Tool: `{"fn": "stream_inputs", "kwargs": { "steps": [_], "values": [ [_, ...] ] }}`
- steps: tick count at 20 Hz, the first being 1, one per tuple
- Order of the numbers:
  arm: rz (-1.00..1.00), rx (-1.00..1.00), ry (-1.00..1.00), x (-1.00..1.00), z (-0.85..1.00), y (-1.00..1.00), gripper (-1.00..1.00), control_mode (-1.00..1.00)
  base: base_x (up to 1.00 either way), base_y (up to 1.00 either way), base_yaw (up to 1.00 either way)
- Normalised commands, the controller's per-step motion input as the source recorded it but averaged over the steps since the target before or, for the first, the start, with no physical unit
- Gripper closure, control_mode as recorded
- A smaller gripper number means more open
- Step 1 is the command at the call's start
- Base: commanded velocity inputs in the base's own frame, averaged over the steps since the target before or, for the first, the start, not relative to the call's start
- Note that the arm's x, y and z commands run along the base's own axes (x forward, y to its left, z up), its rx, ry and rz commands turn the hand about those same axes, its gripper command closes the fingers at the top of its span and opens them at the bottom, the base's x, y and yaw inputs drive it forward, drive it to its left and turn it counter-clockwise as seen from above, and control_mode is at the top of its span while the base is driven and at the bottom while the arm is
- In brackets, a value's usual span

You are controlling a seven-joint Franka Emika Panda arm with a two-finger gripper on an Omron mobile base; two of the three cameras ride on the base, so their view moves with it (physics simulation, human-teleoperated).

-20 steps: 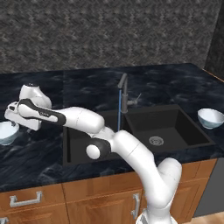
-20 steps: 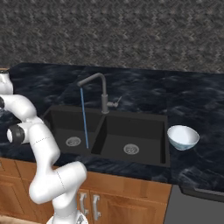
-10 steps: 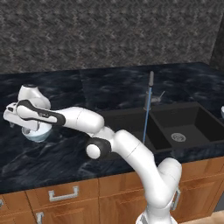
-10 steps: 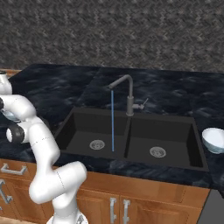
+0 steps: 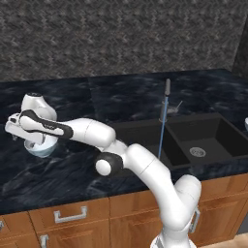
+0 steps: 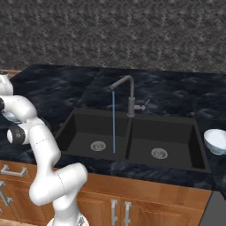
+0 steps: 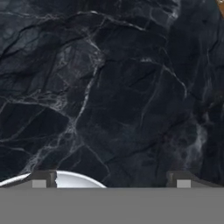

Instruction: Rinse each bowl for a few seconds and place them down in the sink or on the counter.

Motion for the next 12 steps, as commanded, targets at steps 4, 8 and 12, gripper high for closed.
{"fn": "stream_inputs", "kwargs": {
  "steps": [4,8,12],
  "values": [
    [-0.01,-0.09,0.01,0.07,0.03,-0.20,-1.00,-1.00,0.00,0.00,0.00],
    [-0.02,-0.11,0.00,0.08,0.13,-0.19,-1.00,-1.00,0.00,0.00,0.00],
    [-0.02,-0.09,0.00,0.04,0.23,-0.35,-1.00,-1.00,0.00,0.00,0.00]
  ]
}}
